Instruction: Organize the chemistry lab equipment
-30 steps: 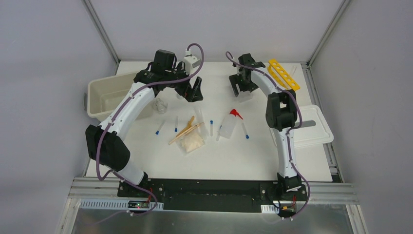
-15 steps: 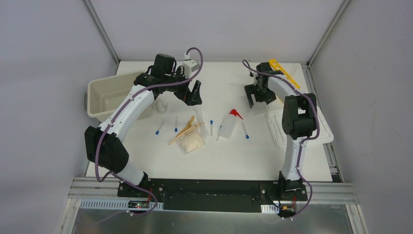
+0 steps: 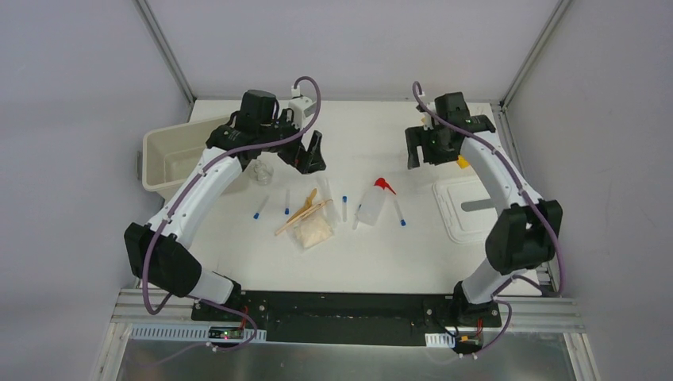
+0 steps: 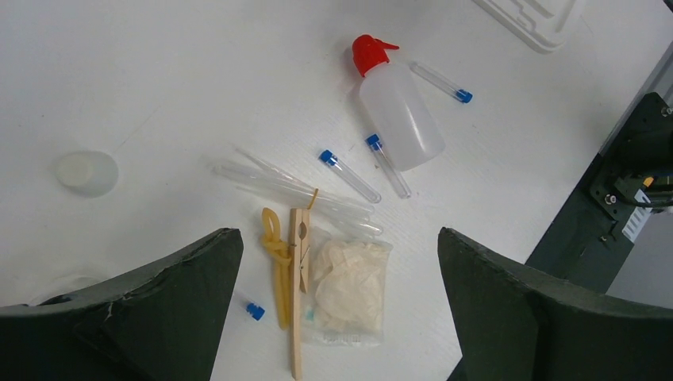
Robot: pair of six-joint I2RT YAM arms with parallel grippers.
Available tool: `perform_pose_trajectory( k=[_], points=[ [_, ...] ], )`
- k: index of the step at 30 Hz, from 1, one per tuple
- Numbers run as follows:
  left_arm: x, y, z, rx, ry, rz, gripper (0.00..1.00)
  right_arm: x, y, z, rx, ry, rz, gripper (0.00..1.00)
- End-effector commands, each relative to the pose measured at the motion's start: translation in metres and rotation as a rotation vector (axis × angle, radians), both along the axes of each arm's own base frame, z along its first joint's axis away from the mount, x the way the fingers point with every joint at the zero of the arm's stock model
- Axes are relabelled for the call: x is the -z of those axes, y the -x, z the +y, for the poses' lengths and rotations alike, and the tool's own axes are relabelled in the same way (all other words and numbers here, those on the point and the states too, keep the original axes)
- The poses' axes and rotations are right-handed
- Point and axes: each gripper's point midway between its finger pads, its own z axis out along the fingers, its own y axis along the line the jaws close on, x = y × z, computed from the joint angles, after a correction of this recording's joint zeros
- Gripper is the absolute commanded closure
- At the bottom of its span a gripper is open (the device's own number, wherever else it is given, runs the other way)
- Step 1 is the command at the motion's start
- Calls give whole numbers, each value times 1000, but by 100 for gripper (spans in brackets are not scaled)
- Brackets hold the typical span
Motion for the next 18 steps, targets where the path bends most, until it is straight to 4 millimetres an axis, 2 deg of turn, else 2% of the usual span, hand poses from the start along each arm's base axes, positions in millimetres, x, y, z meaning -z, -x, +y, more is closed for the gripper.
perform_pose_trajectory(
  k=[1,4,7,15,18],
  points=[
    [-19,10,4,-24,36,-33,2,11,68,18,1,-74,157,23],
    [-19,15,3,-13,41,-32,2,28,90,23,-7,-94,167,28],
    [-18,16,5,-14,39,-32,3,48,102,26,-10,-69,186,32],
    [-12,21,5,-20,47,-7,3,96,101,33,-2,20,192,41],
    [-9,24,6,-22,47,-1,3,107,96,37,-6,33,190,44]
  ],
)
